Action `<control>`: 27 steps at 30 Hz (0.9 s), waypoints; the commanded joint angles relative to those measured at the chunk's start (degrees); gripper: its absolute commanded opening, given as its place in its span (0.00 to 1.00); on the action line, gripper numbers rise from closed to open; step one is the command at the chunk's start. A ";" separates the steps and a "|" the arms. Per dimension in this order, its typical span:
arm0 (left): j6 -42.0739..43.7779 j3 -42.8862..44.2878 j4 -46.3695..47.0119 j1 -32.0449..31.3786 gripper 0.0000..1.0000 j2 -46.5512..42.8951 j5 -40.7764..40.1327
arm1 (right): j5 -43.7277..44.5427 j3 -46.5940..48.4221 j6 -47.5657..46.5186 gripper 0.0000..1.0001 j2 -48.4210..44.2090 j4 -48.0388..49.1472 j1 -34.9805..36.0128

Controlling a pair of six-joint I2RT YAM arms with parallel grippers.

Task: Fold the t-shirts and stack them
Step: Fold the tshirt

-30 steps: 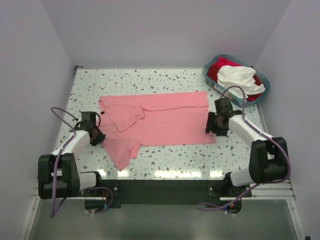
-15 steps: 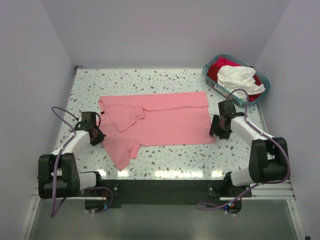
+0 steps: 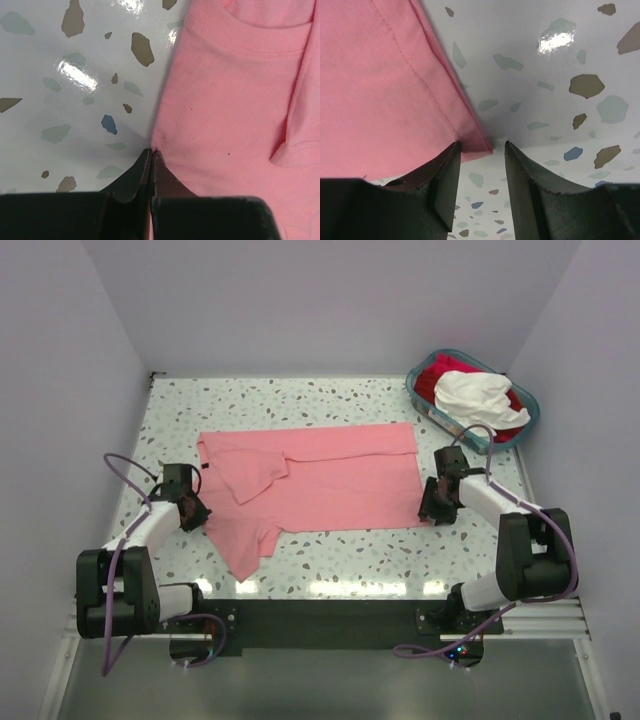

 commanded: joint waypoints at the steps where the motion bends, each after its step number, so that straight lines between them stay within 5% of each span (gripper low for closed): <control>1: 1.03 0.25 0.15 0.19 0.00 -0.29 -0.19 | -1.31 -0.92 1.17 0.44 0.48 0.19 -0.18; 8: 1.11 0.25 0.15 0.19 0.00 -0.38 -0.45 | -0.87 -1.71 0.65 0.34 2.06 0.54 -0.18; 12: 1.11 0.25 -0.46 0.19 0.00 -0.46 -0.80 | -0.17 -1.89 0.29 0.08 2.32 0.54 -0.18; 15: 1.20 0.77 -1.60 0.19 0.00 -1.25 -1.51 | 0.97 -0.75 -0.06 0.00 0.84 -1.91 -0.18; 27: 3.48 12.10 -7.67 0.28 0.00 -0.38 -2.74 | 2.30 16.55 -3.74 0.00 1.44 -12.73 -0.18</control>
